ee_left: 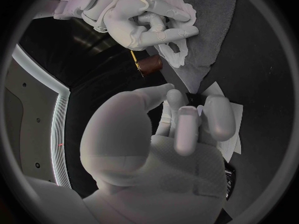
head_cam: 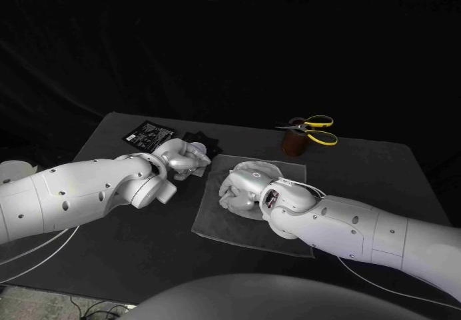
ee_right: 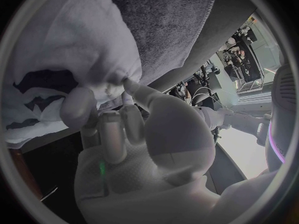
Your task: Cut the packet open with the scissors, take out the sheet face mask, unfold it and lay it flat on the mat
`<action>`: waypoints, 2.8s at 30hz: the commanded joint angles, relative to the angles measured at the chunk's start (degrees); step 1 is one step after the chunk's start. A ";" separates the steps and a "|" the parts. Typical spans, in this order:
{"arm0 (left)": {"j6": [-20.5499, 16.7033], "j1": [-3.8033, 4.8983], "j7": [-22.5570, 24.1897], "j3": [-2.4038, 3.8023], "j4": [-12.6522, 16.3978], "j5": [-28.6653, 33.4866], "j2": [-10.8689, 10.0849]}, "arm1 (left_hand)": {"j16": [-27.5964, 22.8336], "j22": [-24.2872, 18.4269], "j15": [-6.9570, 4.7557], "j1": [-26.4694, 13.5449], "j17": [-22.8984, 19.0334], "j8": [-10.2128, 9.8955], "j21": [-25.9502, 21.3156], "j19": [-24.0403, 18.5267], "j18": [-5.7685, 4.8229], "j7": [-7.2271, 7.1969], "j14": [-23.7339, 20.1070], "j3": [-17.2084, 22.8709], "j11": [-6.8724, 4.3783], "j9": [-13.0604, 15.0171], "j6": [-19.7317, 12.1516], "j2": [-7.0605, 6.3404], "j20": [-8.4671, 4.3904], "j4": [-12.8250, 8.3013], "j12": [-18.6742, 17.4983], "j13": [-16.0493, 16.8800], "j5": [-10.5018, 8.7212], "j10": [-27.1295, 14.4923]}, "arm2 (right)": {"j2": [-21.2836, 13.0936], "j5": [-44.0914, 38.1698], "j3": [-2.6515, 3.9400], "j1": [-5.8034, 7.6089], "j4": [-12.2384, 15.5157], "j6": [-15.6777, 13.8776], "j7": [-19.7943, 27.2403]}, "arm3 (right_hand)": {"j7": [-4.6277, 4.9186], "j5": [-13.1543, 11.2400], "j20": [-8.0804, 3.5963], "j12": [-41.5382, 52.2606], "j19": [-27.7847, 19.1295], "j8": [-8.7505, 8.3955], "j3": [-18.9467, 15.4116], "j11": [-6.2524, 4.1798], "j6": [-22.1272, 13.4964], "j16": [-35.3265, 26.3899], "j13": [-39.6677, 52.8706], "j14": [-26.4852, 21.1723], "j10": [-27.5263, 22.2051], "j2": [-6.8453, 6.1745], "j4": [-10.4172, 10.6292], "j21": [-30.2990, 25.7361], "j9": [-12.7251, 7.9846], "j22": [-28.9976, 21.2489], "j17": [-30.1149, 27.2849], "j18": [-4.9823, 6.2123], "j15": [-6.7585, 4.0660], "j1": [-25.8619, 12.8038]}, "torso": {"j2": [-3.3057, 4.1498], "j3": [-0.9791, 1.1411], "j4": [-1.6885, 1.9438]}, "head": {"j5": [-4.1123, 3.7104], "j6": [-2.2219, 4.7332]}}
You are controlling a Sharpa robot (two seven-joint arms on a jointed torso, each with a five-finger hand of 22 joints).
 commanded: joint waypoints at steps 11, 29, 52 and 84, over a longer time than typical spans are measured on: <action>0.61 0.01 0.45 0.05 -0.05 0.94 0.14 | -0.17 0.00 -0.33 -0.07 3.02 0.25 -0.15 0.25 0.13 -0.08 2.13 0.02 0.21 -0.06 -0.65 0.28 -0.15 0.56 0.27 -0.01 0.24 0.33 | -0.03 -1.02 -0.03 -0.06 -0.04 -3.45 -0.72 | -1.18 -0.29 -0.59 0.30 0.27 2.58 -0.70 -1.20 3.33 0.36 4.81 4.81 0.19 1.01 -0.51 0.72 1.36 7.30 8.89 0.28 -0.95 0.14 | 0.00 0.00 0.03 | -0.21 0.00; 1.33 0.02 -0.25 0.05 -0.25 0.95 0.17 | -0.27 -0.20 -0.29 -0.09 2.83 0.30 -0.32 0.12 0.18 -0.02 2.06 0.07 0.26 -0.03 -0.89 0.21 -0.12 0.66 0.19 -0.25 0.24 0.06 | -0.13 -0.43 -0.03 -0.08 0.11 -4.80 -0.37 | -2.24 -0.40 -1.29 0.53 0.36 6.07 -2.46 -2.12 5.38 0.43 5.15 4.85 0.47 1.62 -0.68 1.40 3.63 7.41 9.05 0.18 -1.73 0.20 | 0.00 0.02 0.03 | -0.18 0.00; 2.38 0.02 -0.55 0.05 -0.34 1.18 0.27 | -0.27 -0.22 -0.26 -0.11 2.84 0.36 -0.35 0.11 0.18 0.03 2.06 0.11 0.30 0.00 -1.08 0.16 -0.09 0.76 0.14 -0.40 0.23 -0.15 | 0.15 -0.51 -0.07 -0.17 -0.38 -1.67 -0.28 | 0.43 -0.44 -0.22 -0.64 -0.40 1.02 -4.61 0.07 -3.96 0.09 4.32 4.66 -0.39 -0.77 -1.69 -0.20 2.72 6.97 8.43 0.23 -0.03 -0.75 | 0.02 0.01 0.07 | -0.14 0.00; 3.09 0.02 -0.81 0.05 -0.36 1.24 0.24 | -0.26 -0.23 -0.23 -0.10 2.87 0.40 -0.37 0.10 0.18 0.06 2.06 0.15 0.33 0.02 -1.23 0.15 -0.06 0.83 0.16 -0.43 0.23 -0.24 | 0.23 -0.88 -0.12 -0.42 -1.01 -4.14 0.06 | -2.70 -0.46 -1.48 0.77 0.11 6.86 -5.68 -2.45 4.18 0.42 5.67 4.83 0.61 2.93 -0.73 1.27 6.34 7.33 9.12 0.19 -1.99 -0.21 | 0.01 0.01 0.05 | -0.23 0.00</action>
